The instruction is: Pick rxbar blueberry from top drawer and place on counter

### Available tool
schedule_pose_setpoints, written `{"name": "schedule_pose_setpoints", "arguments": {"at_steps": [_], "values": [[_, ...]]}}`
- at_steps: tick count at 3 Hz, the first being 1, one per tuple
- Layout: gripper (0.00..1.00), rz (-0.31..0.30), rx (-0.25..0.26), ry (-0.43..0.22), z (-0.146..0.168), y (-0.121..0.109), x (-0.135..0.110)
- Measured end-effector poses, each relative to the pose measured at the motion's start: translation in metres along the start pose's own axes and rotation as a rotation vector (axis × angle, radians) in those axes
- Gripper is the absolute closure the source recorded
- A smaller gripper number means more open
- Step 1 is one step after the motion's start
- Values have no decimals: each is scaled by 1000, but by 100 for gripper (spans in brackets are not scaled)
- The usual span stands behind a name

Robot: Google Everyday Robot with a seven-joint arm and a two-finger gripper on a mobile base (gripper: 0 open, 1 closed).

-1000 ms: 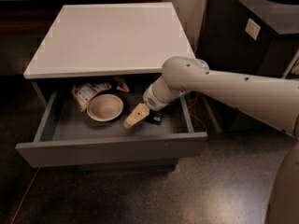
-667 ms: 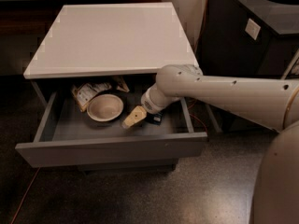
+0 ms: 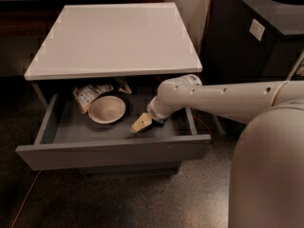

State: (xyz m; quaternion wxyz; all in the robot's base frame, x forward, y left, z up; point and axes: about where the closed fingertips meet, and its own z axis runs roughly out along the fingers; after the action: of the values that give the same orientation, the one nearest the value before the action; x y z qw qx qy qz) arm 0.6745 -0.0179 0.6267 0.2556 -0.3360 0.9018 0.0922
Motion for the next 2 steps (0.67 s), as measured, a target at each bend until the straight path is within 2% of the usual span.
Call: {"name": "schedule_pose_setpoints", "arguments": {"at_steps": [1, 2], "values": [[0, 34, 5, -3, 12, -17, 5], [2, 80, 1, -19, 21, -44, 6]]}}
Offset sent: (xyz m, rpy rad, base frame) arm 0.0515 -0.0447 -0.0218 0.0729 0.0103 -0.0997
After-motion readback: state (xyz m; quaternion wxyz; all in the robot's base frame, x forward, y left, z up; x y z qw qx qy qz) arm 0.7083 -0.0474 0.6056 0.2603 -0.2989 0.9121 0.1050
